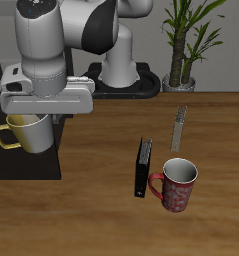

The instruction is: Place the white-yellow mug on top of the shelf

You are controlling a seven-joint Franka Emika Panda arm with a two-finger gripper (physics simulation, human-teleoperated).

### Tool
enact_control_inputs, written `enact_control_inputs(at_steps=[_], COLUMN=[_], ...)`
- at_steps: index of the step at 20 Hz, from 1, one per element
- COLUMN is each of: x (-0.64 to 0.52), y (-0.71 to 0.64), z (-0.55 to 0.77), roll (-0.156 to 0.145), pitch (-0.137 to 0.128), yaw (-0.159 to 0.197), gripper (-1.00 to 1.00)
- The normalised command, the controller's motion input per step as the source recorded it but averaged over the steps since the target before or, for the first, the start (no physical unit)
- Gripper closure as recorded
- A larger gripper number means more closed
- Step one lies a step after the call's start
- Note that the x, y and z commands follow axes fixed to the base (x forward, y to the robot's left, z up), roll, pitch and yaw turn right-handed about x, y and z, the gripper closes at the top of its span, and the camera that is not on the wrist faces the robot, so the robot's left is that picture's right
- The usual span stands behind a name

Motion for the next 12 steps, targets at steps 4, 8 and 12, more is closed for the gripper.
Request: enact_control_inputs(at_steps=[4,8,12], x=[-0.41,-0.51,-0.44], y=[-0.25,-0.22,-0.13], z=[0.52,0.45,0.35], roll=[-0.029,-0.005,-0.014], pitch=[-0.062,-0.056,-0.028], yaw=[-0.043,-0.035,-0.051], gripper=[1.0,1.0,1.0])
